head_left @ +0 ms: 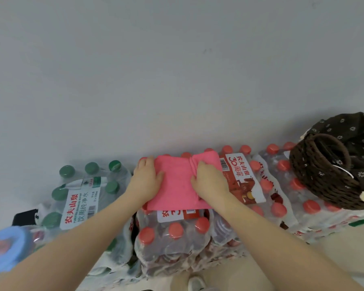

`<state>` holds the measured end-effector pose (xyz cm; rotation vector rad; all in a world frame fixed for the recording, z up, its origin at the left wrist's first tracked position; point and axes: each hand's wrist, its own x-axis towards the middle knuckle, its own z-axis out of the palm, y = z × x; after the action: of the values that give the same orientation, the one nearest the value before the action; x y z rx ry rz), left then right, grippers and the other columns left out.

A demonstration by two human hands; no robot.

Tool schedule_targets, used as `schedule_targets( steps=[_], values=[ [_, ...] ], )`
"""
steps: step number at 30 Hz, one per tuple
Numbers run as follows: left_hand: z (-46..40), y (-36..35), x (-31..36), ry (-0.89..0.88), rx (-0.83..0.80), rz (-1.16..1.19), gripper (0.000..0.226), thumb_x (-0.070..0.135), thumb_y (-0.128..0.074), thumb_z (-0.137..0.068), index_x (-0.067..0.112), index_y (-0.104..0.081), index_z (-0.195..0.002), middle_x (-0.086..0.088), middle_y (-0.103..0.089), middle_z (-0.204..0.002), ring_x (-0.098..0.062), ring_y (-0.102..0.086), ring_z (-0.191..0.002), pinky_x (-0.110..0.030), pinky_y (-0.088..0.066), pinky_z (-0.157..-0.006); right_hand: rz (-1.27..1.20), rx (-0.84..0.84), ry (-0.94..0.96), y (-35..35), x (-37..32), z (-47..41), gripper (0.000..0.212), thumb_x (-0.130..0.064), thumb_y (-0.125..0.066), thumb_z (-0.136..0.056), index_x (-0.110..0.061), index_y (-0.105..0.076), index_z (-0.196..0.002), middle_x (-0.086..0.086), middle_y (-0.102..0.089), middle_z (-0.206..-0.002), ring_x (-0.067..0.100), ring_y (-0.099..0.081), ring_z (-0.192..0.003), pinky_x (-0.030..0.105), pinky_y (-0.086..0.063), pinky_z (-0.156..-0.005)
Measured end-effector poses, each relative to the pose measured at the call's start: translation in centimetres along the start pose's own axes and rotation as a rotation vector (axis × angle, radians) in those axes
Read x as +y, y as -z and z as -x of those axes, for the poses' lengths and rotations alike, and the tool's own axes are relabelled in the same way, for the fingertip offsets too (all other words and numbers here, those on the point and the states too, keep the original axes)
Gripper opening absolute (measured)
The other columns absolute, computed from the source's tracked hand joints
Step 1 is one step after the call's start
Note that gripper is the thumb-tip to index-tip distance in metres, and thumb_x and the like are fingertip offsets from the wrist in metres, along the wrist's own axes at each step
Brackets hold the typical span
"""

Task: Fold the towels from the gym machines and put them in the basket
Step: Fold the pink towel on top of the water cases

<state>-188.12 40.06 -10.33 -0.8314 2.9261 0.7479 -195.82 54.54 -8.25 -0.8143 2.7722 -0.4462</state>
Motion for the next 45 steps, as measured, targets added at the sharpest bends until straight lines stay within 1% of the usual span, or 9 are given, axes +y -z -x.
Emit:
schedule_targets(
  steps=[13,18,23,29,32,35,39,42,45],
  values=[
    [-1.5,0.0,0.1,0.337,-0.058,0.324,0.054,0.046,-0.067,-0.075,0.011,-0.044,-0.108,-0.014,-0.058,-0.112,-0.035,-0.052,-0.109,-0.049,-0.043,-0.095,0.226,0.028,-0.002,-0.6,-1.5,0.3,0.038,-0.024,-0.031,-0.097,0.0,-0.045,-0.123,0.018,-0.061,-0.114,0.034,-0.061,-0.102,0.036,-0.047,-0.078],
    [-1.3,1.6,0.4,0.313,-0.18,0.394,0.046,0.036,-0.07,-0.076,0.009,-0.045,-0.103,-0.011,-0.055,-0.104,-0.028,-0.055,-0.097,-0.038,-0.049,-0.085,0.347,0.173,0.009,-2.4,-0.8,0.5,0.056,-0.042,-0.03,-0.079,-0.008,-0.069,-0.101,0.01,-0.068,-0.098,0.027,-0.064,-0.089,0.037,-0.051,-0.081],
    [0.4,3.5,-0.7,0.301,-0.05,0.755,0.027,0.018,-0.053,-0.091,0.005,-0.056,-0.115,-0.014,-0.063,-0.111,-0.028,-0.06,-0.098,-0.04,-0.05,-0.089,0.165,0.0,0.152,-3.5,-3.7,0.1,0.092,-0.054,0.01,-0.073,-0.006,-0.019,-0.146,0.011,-0.022,-0.153,0.024,-0.016,-0.142,0.039,-0.008,-0.116],
    [2.6,3.8,-4.2,0.504,0.033,0.938,0.038,0.018,-0.052,-0.092,0.006,-0.041,-0.127,-0.012,-0.056,-0.117,-0.027,-0.055,-0.099,-0.037,-0.048,-0.081,0.237,-0.107,0.218,-5.3,-7.4,0.3,0.074,-0.053,-0.017,-0.095,-0.006,0.008,-0.147,0.008,0.011,-0.157,0.022,0.015,-0.144,0.037,0.017,-0.113],
    [2.9,3.7,-4.2,0.497,0.089,0.98,0.048,0.017,-0.058,-0.089,0.007,-0.034,-0.13,-0.014,-0.052,-0.119,-0.028,-0.056,-0.104,-0.042,-0.049,-0.088,0.305,-0.109,0.205,-5.0,-7.8,0.4,0.073,-0.053,-0.018,-0.095,-0.008,0.005,-0.147,0.006,0.01,-0.157,0.03,0.005,-0.144,0.045,0.009,-0.115],
    [2.8,3.9,-3.1,0.412,0.157,1.019,0.047,0.012,-0.063,-0.084,0.012,-0.037,-0.123,-0.009,-0.052,-0.112,-0.023,-0.057,-0.098,-0.039,-0.049,-0.088,0.332,-0.104,0.199,-4.1,-7.7,1.0,0.062,-0.045,-0.022,-0.098,-0.009,-0.013,-0.147,0.011,-0.018,-0.151,0.034,-0.027,-0.129,0.045,-0.022,-0.107],
    [2.2,4.6,-0.6,0.259,0.102,0.995,0.044,0.012,-0.067,-0.081,0.02,-0.037,-0.112,-0.005,-0.057,-0.088,-0.022,-0.059,-0.078,-0.039,-0.053,-0.077,0.072,-0.153,0.26,-2.1,-6.4,0.2,0.042,-0.028,-0.024,-0.099,-0.01,-0.044,-0.132,0.015,-0.045,-0.135,0.032,-0.043,-0.118,0.041,-0.034,-0.099],
    [1.6,4.1,1.6,0.163,0.065,0.928,0.05,0.009,-0.062,-0.083,0.016,-0.031,-0.123,-0.003,-0.052,-0.071,-0.016,-0.052,-0.058,-0.02,-0.045,-0.049,-0.617,-0.364,0.099,-0.5,-4.7,-0.5,0.04,-0.03,-0.028,-0.099,-0.014,-0.059,-0.119,0.007,-0.06,-0.126,0.019,-0.052,-0.118,0.035,-0.037,-0.105],
    [1.5,2.8,3.1,0.073,0.034,0.807,0.059,0.004,-0.052,-0.086,0.013,-0.019,-0.133,-0.003,-0.053,-0.066,-0.018,-0.055,-0.06,-0.022,-0.045,-0.055,-1.158,-0.429,-0.089,-0.2,-2.8,-0.7,0.042,-0.039,-0.036,-0.097,-0.008,-0.063,-0.105,0.01,-0.068,-0.103,0.021,-0.061,-0.102,0.031,-0.042,-0.098]
  ],
)
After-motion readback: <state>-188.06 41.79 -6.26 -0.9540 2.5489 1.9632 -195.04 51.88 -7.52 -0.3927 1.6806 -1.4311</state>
